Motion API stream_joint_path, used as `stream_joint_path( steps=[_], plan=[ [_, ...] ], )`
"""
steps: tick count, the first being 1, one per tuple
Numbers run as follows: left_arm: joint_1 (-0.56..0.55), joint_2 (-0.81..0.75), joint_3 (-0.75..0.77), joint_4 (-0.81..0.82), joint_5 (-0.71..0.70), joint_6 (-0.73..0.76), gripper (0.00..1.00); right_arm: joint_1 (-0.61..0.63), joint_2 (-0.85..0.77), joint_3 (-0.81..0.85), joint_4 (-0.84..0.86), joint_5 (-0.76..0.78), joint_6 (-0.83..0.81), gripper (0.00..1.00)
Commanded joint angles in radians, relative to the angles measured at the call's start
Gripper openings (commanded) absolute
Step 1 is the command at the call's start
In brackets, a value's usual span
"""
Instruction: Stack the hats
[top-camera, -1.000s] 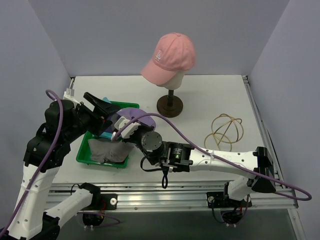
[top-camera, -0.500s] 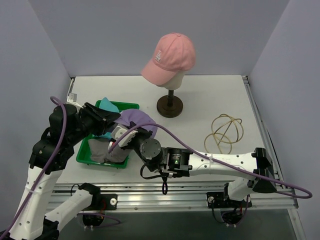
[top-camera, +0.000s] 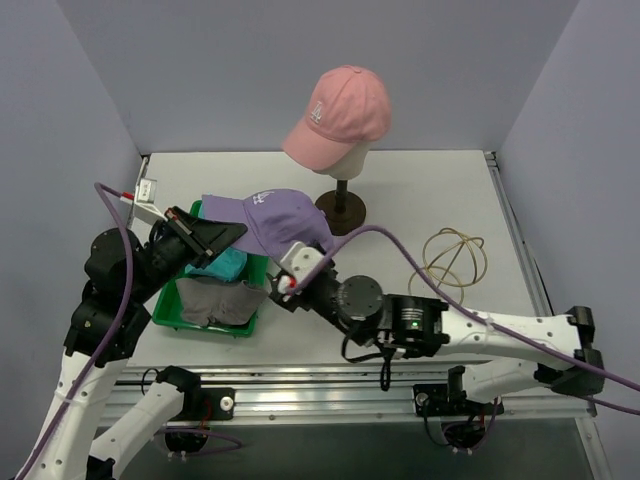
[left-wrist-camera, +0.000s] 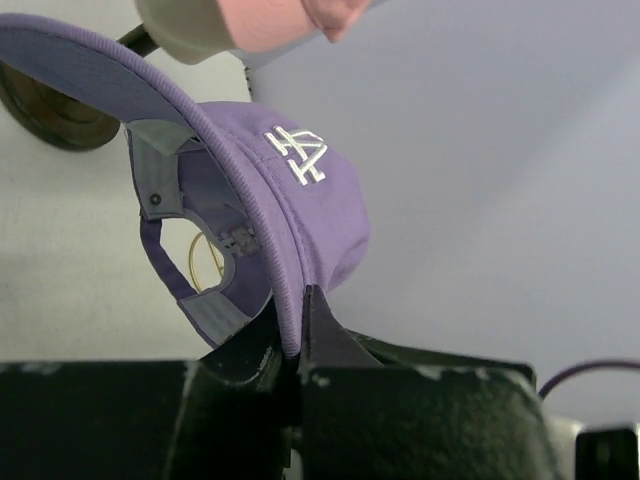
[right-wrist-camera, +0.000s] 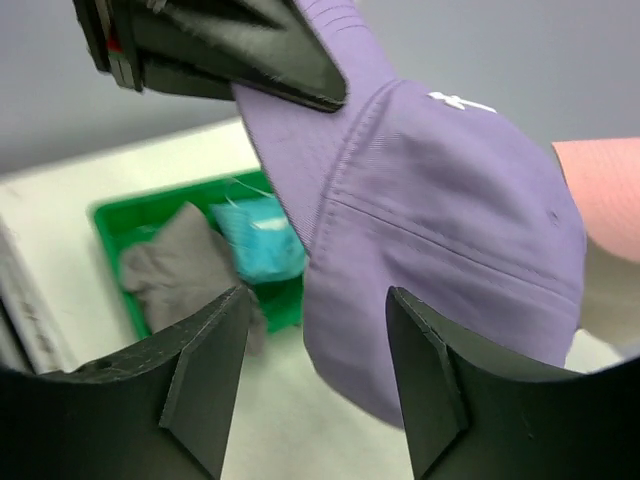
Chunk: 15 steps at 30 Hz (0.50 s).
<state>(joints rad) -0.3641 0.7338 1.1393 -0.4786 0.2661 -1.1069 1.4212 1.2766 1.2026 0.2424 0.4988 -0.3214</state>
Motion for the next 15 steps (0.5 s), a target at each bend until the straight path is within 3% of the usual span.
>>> stream_joint_path(
  steps=[1, 6, 8, 11, 15],
  plan=[
    [0.005, -0.014, 0.066, 0.134, 0.12, 0.201, 0.02, 0.004, -0.205, -0.063, 0.026, -0.103, 0.263, 0.53],
    [0.005, 0.012, 0.145, 0.031, 0.231, 0.413, 0.02, 0.002, -0.415, -0.171, 0.015, -0.097, 0.493, 0.52],
    [0.007, 0.016, 0.161, 0.011, 0.251, 0.459, 0.02, 0.002, -0.471, -0.196, 0.015, -0.053, 0.515, 0.52],
    [0.007, 0.019, 0.154, 0.098, 0.397, 0.502, 0.03, 0.002, -0.549, -0.222, -0.04, 0.146, 0.568, 0.51],
    [0.007, 0.018, 0.132, 0.353, 0.559, 0.452, 0.02, -0.005, -0.594, -0.218, -0.117, 0.301, 0.651, 0.5]
  ],
)
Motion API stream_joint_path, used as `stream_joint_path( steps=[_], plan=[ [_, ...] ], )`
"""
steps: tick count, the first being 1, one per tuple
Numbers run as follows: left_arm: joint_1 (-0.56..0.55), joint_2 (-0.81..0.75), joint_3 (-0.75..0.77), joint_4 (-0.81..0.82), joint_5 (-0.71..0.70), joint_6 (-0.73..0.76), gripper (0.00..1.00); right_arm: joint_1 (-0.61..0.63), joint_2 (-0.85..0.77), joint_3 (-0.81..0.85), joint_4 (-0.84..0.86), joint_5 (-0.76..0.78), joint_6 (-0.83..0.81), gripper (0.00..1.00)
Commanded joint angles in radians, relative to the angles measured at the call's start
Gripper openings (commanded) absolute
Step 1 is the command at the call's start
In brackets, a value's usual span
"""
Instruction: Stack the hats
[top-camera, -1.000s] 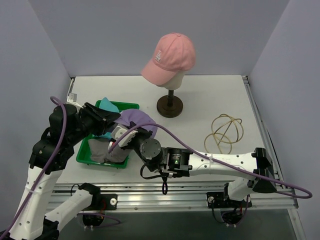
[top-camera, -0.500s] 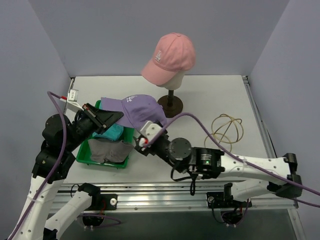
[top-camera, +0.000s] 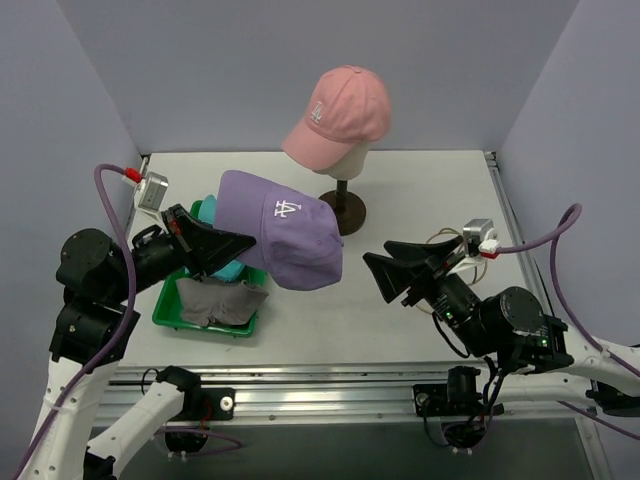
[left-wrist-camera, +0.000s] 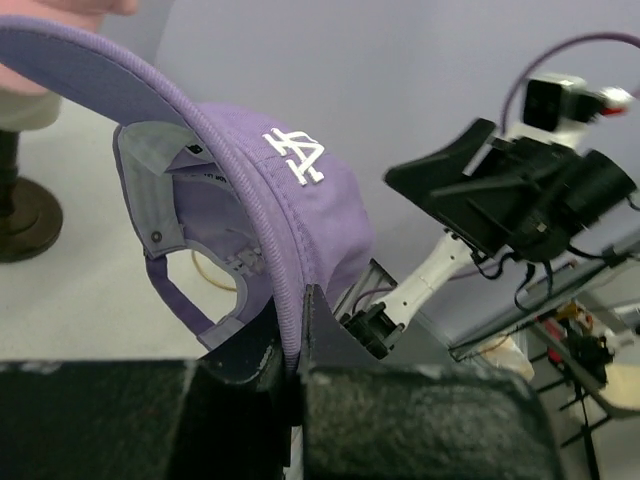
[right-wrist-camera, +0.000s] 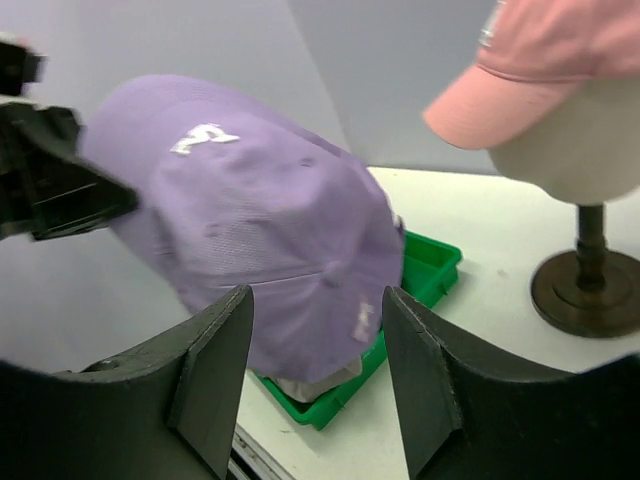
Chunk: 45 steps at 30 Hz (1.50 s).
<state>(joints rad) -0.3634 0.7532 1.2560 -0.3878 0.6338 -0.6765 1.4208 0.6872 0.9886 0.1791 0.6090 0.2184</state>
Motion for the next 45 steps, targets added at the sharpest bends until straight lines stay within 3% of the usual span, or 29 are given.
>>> stream_joint_path(
  steps=[1, 3, 7, 14, 16, 19, 21, 22, 23, 24, 25, 28, 34, 40, 45],
  plan=[
    [0.006, 0.003, 0.019, 0.303, 0.216, 0.012, 0.02, -0.009, -0.002, 0.019, -0.067, 0.218, 0.128, 0.5],
    [0.007, 0.032, 0.029, 0.422, 0.271, -0.026, 0.02, -0.011, 0.021, 0.054, -0.101, 0.271, 0.128, 0.5],
    [0.014, 0.086, 0.121, 0.469, 0.323, -0.028, 0.02, -0.023, 0.115, 0.195, -0.173, 0.305, 0.09, 0.5],
    [0.044, 0.113, 0.076, 0.717, 0.339, -0.194, 0.02, -0.074, 0.172, 0.327, -0.195, 0.198, 0.079, 0.49],
    [0.099, 0.129, 0.06, 0.785, 0.362, -0.231, 0.02, -0.097, 0.198, 0.364, -0.197, 0.158, 0.076, 0.49],
    [0.202, 0.19, 0.008, 1.063, 0.411, -0.469, 0.02, -0.173, 0.299, 0.508, -0.295, 0.111, 0.062, 0.49],
    [0.34, 0.26, -0.042, 1.382, 0.44, -0.749, 0.02, -0.302, 0.395, 0.62, -0.345, -0.006, 0.062, 0.49],
    [0.397, 0.291, -0.056, 1.493, 0.443, -0.847, 0.02, -0.366, 0.429, 0.651, -0.366, -0.078, 0.084, 0.49],
    [0.488, 0.358, -0.069, 1.735, 0.431, -1.061, 0.02, -0.438, 0.489, 0.677, -0.398, -0.168, 0.102, 0.49],
    [0.527, 0.392, -0.099, 1.867, 0.405, -1.174, 0.02, -0.586, 0.512, 0.7, -0.401, -0.365, 0.119, 0.48],
    [0.558, 0.428, -0.112, 1.959, 0.377, -1.266, 0.02, -0.65, 0.526, 0.694, -0.389, -0.449, 0.151, 0.48],
    [0.561, 0.465, -0.148, 1.963, 0.397, -1.289, 0.02, -0.844, 0.511, 0.559, -0.288, -0.731, 0.199, 0.47],
    [0.538, 0.494, -0.11, 1.963, 0.388, -1.302, 0.02, -0.964, 0.437, 0.209, 0.146, -1.06, 0.401, 0.47],
    [0.469, 0.482, -0.043, 1.962, 0.343, -1.333, 0.02, -0.953, 0.472, 0.029, 0.507, -1.155, 0.596, 0.44],
    [0.457, 0.465, -0.052, 1.949, 0.339, -1.321, 0.02, -0.932, 0.446, -0.028, 0.626, -1.171, 0.659, 0.44]
  ],
)
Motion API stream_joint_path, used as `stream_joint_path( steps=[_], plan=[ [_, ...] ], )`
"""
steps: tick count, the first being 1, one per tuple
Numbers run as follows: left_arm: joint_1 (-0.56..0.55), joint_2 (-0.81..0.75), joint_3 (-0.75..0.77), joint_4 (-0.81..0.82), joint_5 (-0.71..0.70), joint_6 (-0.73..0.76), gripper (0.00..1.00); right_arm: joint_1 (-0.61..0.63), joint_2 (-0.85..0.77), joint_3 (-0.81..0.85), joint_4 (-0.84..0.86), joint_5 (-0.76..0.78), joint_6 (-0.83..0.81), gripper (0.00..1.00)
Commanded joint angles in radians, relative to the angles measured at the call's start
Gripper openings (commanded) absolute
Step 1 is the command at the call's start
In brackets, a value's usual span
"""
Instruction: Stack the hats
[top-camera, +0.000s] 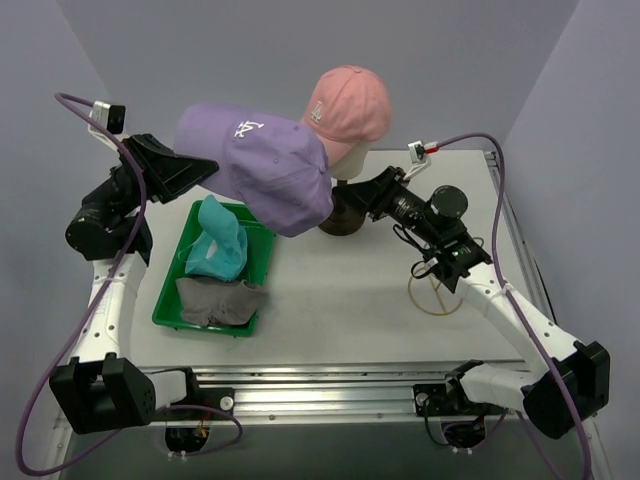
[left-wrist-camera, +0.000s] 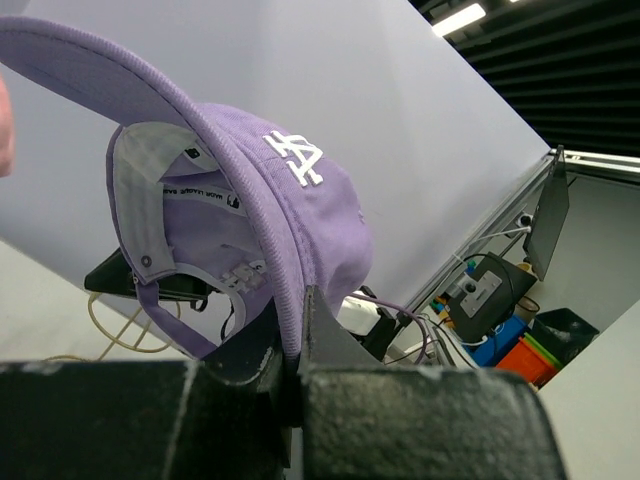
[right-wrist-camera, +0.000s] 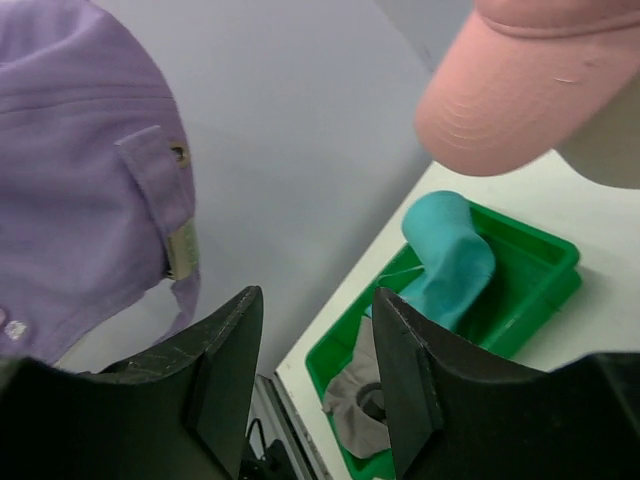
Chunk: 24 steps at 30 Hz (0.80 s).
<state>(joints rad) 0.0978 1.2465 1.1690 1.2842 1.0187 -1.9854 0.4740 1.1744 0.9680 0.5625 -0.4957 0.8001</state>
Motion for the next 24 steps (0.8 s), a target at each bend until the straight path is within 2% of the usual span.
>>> stream_joint_path(
  steps=[1, 8, 16, 24],
  plan=[
    [-0.004, -0.028, 0.031, 0.277, -0.052, -0.01, 0.02, 0.018, -0.056, -0.015, 0.25, -0.061, 0.08, 0.43],
    [-0.03, -0.005, 0.003, 0.291, -0.103, 0.007, 0.02, 0.067, -0.139, -0.049, 0.241, -0.03, 0.085, 0.43],
    [-0.069, 0.001, 0.009, 0.288, -0.123, 0.025, 0.02, 0.153, -0.075, -0.018, 0.208, 0.032, 0.059, 0.42],
    [-0.072, 0.007, 0.034, 0.28, -0.114, 0.023, 0.02, 0.175, -0.052, -0.009, 0.235, 0.071, 0.06, 0.41]
  ],
)
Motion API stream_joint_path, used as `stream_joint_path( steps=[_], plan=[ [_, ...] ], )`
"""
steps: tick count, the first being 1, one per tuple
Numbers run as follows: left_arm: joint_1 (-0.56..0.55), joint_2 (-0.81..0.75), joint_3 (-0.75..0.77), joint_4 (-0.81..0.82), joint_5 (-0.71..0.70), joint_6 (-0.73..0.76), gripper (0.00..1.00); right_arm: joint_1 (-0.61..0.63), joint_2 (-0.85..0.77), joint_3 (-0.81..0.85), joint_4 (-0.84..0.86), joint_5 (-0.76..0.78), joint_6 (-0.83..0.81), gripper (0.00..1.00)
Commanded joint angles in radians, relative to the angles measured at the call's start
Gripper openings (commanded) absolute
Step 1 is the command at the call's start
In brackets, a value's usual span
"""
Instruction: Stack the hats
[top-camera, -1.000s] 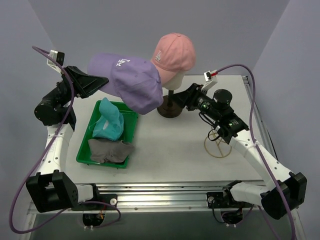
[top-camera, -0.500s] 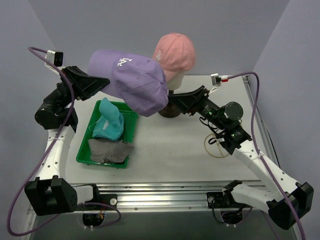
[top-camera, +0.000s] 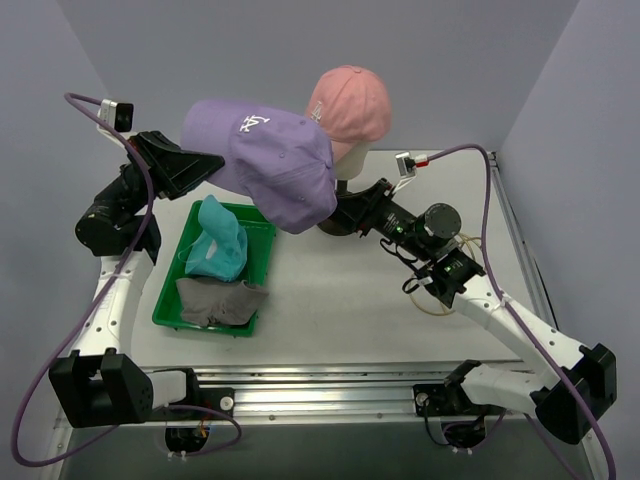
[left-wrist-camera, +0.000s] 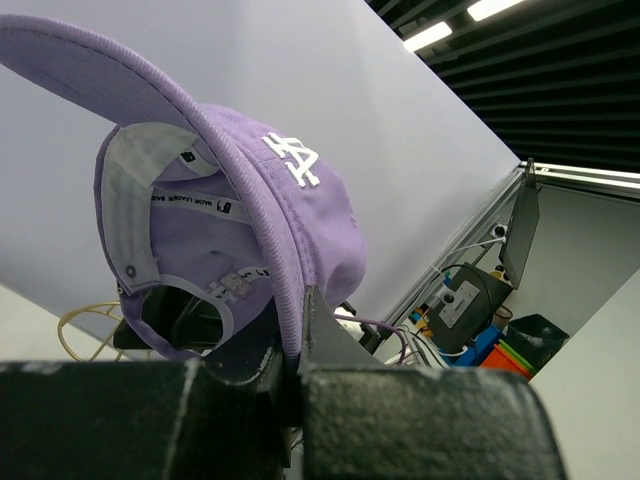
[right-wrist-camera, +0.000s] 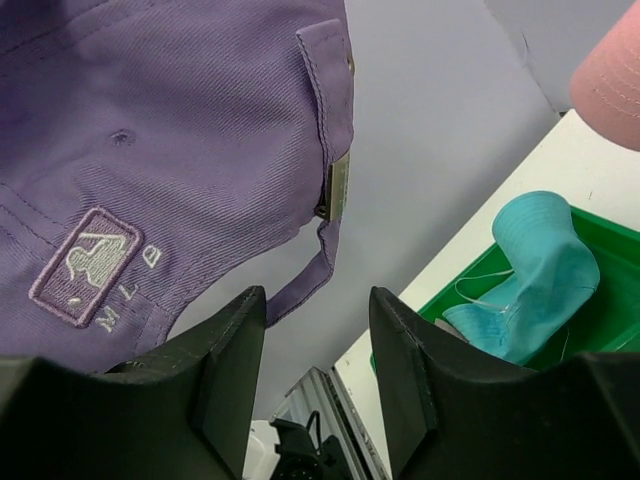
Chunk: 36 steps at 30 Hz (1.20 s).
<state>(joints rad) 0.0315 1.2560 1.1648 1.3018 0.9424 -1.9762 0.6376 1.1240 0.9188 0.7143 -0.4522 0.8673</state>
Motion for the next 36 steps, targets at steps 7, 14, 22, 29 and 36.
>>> stream_joint_path(
  steps=[7, 14, 22, 29, 36],
  plan=[
    [-0.008, -0.007, -0.034, 0.274, -0.027, 0.056, 0.02, 0.013, 0.026, 0.055, 0.134, 0.067, -0.008, 0.4],
    [-0.021, 0.01, -0.054, 0.274, -0.036, 0.088, 0.02, 0.014, 0.114, 0.132, 0.156, 0.053, 0.015, 0.28],
    [-0.062, 0.011, -0.071, 0.159, -0.094, 0.238, 0.02, -0.039, 0.098, 0.386, -0.339, 0.233, -0.262, 0.0],
    [-0.186, -0.007, -0.102, -0.137, -0.338, 0.592, 0.03, -0.177, 0.362, 0.941, -0.711, 0.244, -0.49, 0.0],
    [-0.379, 0.114, 0.035, -0.303, -0.517, 0.72, 0.07, -0.289, 0.664, 1.396, -0.912, 0.179, -0.547, 0.0]
  ],
)
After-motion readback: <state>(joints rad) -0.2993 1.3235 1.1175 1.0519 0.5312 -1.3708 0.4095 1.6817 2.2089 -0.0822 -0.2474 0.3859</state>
